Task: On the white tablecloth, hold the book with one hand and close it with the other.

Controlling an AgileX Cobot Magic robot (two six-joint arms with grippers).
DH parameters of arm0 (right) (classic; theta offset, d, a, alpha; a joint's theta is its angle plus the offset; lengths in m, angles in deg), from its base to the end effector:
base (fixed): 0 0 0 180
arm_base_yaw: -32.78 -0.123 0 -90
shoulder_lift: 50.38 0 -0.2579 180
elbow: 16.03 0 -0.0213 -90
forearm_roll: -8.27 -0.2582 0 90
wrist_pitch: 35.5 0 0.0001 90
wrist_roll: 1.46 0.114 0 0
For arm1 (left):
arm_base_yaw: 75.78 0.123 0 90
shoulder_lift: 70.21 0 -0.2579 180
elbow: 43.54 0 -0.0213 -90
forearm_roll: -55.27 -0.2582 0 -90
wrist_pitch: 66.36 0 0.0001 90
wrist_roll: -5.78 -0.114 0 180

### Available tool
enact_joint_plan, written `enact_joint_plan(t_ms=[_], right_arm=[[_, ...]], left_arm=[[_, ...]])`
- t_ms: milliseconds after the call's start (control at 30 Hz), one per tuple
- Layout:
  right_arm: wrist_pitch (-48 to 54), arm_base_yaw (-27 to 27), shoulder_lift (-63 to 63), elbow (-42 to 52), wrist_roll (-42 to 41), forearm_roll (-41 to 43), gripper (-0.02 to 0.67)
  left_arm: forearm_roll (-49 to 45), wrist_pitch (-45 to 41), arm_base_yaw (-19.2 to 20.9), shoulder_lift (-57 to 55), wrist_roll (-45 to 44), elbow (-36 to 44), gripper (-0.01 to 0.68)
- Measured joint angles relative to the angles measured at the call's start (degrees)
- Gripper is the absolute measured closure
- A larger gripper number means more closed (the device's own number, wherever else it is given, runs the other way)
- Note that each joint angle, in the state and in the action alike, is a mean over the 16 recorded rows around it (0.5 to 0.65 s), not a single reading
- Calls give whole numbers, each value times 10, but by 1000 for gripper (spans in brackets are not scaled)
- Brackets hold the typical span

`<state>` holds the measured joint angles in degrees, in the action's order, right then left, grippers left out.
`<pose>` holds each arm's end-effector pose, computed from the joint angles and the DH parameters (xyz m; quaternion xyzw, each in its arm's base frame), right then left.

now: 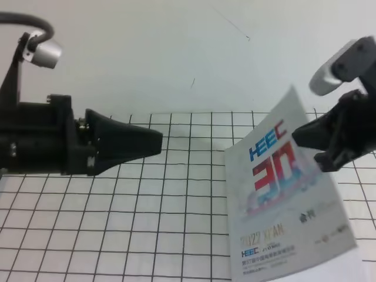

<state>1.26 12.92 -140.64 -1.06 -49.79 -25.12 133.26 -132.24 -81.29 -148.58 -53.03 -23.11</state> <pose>0.2966 0.1471 0.2546 -0.3738 0.8406 0.1535 0.3607 0.2381 -0.1253 0.3286 0.2591 0.7470 -0.4929 0.3633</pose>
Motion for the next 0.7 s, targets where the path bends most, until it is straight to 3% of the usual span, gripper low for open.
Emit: enact_joint_plan(t_ms=[400, 700], right_arm=[[91, 7, 326, 16, 126, 176, 652], [117, 7, 541, 103, 266, 298, 652]], left_arm=[[-298, 34, 24, 271, 201, 24, 676], [-460, 104, 26, 482, 364, 119, 676]])
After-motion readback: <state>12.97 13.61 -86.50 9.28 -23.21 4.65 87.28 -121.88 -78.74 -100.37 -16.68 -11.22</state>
